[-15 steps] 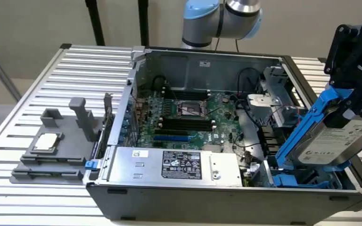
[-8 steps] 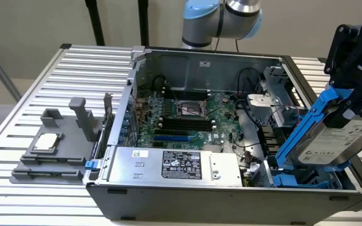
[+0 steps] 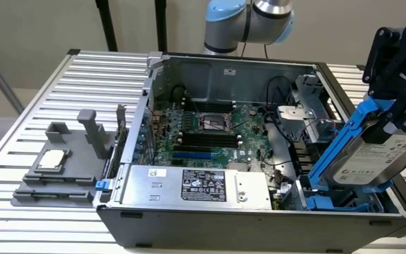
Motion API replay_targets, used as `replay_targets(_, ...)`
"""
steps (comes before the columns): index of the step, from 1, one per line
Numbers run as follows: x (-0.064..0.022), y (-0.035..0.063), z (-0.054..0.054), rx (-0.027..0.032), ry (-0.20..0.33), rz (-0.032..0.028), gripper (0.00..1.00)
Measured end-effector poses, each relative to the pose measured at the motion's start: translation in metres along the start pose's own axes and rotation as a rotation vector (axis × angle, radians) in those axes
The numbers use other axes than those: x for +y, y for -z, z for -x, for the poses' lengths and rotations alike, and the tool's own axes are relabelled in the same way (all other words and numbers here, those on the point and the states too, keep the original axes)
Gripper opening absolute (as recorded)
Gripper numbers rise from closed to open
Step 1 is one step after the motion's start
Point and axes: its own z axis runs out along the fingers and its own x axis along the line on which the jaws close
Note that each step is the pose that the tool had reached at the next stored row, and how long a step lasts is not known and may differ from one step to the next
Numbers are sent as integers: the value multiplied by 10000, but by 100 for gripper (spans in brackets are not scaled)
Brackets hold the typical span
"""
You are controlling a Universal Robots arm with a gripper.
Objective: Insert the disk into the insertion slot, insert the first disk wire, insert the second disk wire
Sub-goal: 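Insert the disk into the insertion slot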
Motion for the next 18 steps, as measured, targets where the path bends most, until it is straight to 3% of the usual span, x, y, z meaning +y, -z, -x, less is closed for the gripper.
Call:
replay_targets(10,33,-37,6,-21,88,-2,32)
replay_targets(18,21,-63,-22,-192,338,-1,32)
